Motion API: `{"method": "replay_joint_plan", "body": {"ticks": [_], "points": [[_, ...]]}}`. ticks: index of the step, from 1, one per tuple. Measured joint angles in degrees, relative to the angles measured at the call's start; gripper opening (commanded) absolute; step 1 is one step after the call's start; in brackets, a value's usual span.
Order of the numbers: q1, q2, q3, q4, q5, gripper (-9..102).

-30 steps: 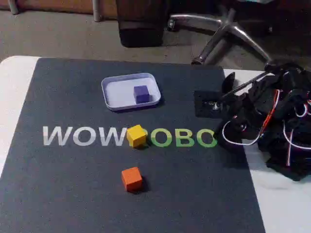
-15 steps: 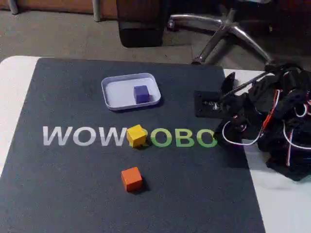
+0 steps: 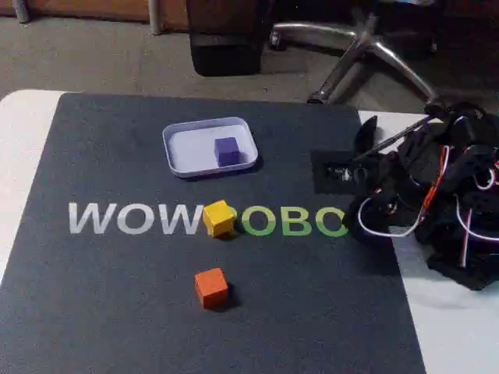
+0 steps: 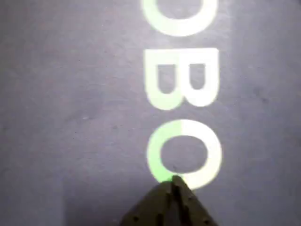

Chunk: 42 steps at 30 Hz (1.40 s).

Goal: Move blocks one by one until all three blocks are in the tray.

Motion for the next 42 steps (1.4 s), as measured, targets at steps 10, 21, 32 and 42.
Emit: {"method": "replay_joint_plan", "body": {"ticks": [10, 21, 32, 42], "points": [[-5.54, 0.00, -0.09, -4.13, -5.62, -8], [-8.35, -4.75, -24.79, 2.72, -3.96, -8], [-16.88, -69.87, -85.69, 21.36, 15.82, -8], [-17.49, -105.21, -105.21, 21.62, 16.79, -3]]}}
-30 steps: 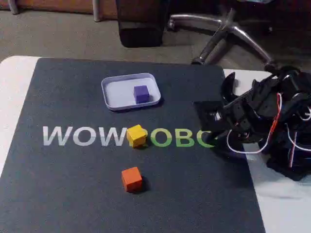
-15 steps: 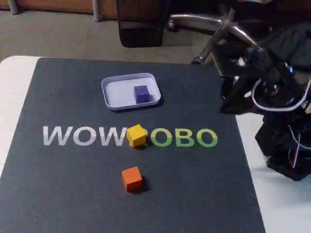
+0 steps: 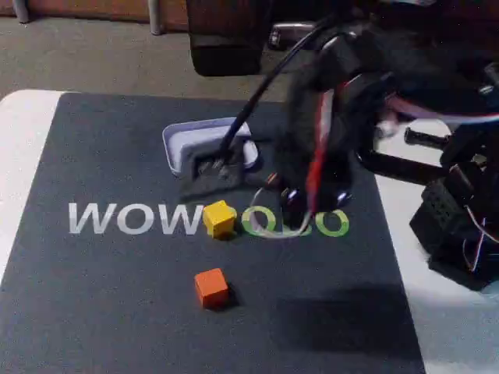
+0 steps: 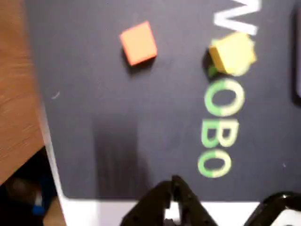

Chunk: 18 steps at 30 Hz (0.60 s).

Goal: Move blocks one by one until all three blocks are in the tray.

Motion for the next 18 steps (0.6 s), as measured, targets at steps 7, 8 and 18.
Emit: {"method": "replay_joint_plan", "body": {"ticks": [7, 8, 18], "points": [[1.49, -8.53, -5.27, -0.09, -3.08, 0], [1.49, -8.53, -5.27, -0.09, -3.78, 0], [3.08, -13.45, -8.17, -0.09, -10.37, 3]]}}
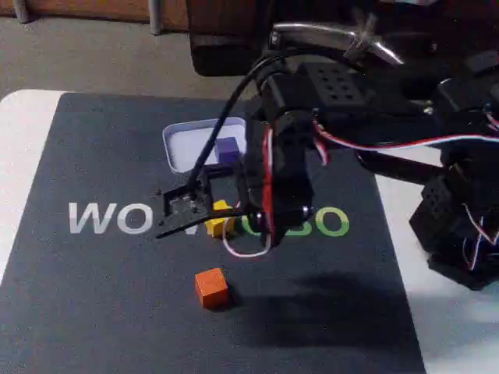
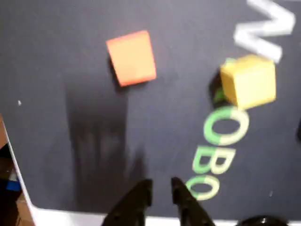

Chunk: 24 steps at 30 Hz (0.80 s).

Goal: Move blocks one by one until all three blocks are in the tray.

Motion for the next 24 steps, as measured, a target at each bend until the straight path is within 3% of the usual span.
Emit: {"method": "replay_joint_plan", "body": {"ticks": [24], "points": [[0.26, -12.48, -10.20, -0.09, -9.58, 17]]}}
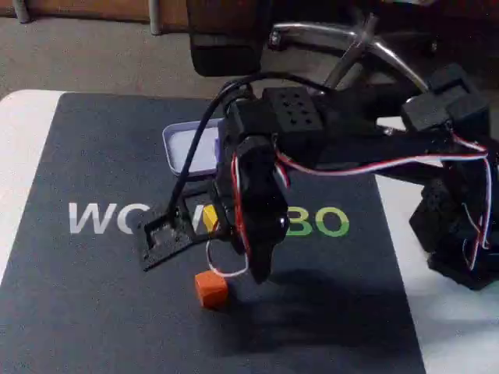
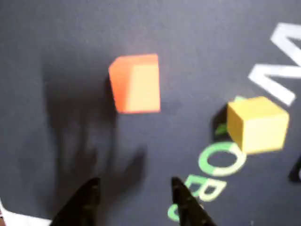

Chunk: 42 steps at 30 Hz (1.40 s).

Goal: Move blocks one by one until all three blocks are in the tray.

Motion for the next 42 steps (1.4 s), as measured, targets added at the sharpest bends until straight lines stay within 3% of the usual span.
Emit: {"method": "replay_joint_plan", "body": {"ticks": [34, 42], "points": [[1.14, -23.99, -25.31, 0.09, -0.53, 17], [0.79, -25.40, -27.69, 0.09, -0.53, -2]]}}
